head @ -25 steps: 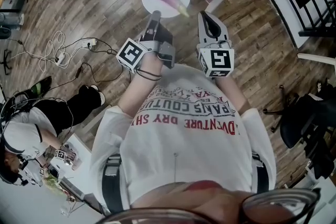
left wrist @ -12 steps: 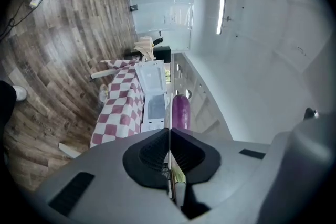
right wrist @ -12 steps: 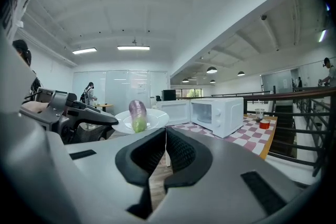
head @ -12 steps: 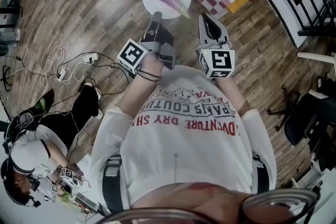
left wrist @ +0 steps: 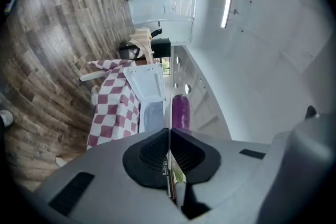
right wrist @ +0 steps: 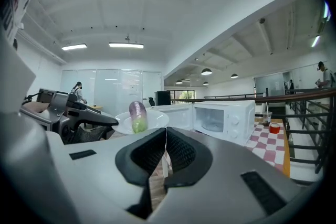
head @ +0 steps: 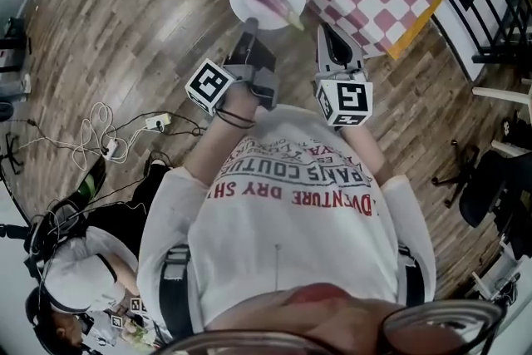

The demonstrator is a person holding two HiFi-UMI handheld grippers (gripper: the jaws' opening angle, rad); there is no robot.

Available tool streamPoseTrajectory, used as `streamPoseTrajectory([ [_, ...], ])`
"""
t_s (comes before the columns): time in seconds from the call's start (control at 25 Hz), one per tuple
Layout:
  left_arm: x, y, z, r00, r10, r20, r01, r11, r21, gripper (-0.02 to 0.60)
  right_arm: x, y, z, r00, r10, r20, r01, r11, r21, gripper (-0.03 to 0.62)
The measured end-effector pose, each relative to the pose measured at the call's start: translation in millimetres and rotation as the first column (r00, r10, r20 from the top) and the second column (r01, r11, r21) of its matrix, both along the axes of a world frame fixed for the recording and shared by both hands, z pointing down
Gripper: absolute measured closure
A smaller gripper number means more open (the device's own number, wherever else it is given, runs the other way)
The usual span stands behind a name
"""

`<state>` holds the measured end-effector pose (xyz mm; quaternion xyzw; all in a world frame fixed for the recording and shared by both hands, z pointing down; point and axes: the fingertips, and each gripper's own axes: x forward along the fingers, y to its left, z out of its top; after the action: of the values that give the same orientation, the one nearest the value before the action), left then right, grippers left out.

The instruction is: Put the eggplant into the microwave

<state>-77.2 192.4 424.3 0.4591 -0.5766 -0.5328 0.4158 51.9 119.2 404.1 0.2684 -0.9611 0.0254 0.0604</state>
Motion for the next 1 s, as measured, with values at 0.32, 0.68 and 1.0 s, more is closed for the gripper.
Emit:
streamPoseTrajectory([
  [0.32,-80,-25,5,0.998,0.048,-0.031,-0.047,0.999,0.015,0.549,-79,-22,7,0.999,0.046,-0.007,-0.046,0.999,-0.022,0.566],
  [0.68,-106,-67,35,0.995,0.069,-0.077,-0.072,0.997,-0.041,0.549,-113,-71,24,0.998,0.057,-0.028,-0.058,0.997,-0.045,0.566],
  [1.0,-133,-156,35,0.996,0.068,-0.060,-0.072,0.995,-0.064,0.549,-141,-163,27,0.998,0.056,-0.011,-0.057,0.997,-0.054,0.566],
])
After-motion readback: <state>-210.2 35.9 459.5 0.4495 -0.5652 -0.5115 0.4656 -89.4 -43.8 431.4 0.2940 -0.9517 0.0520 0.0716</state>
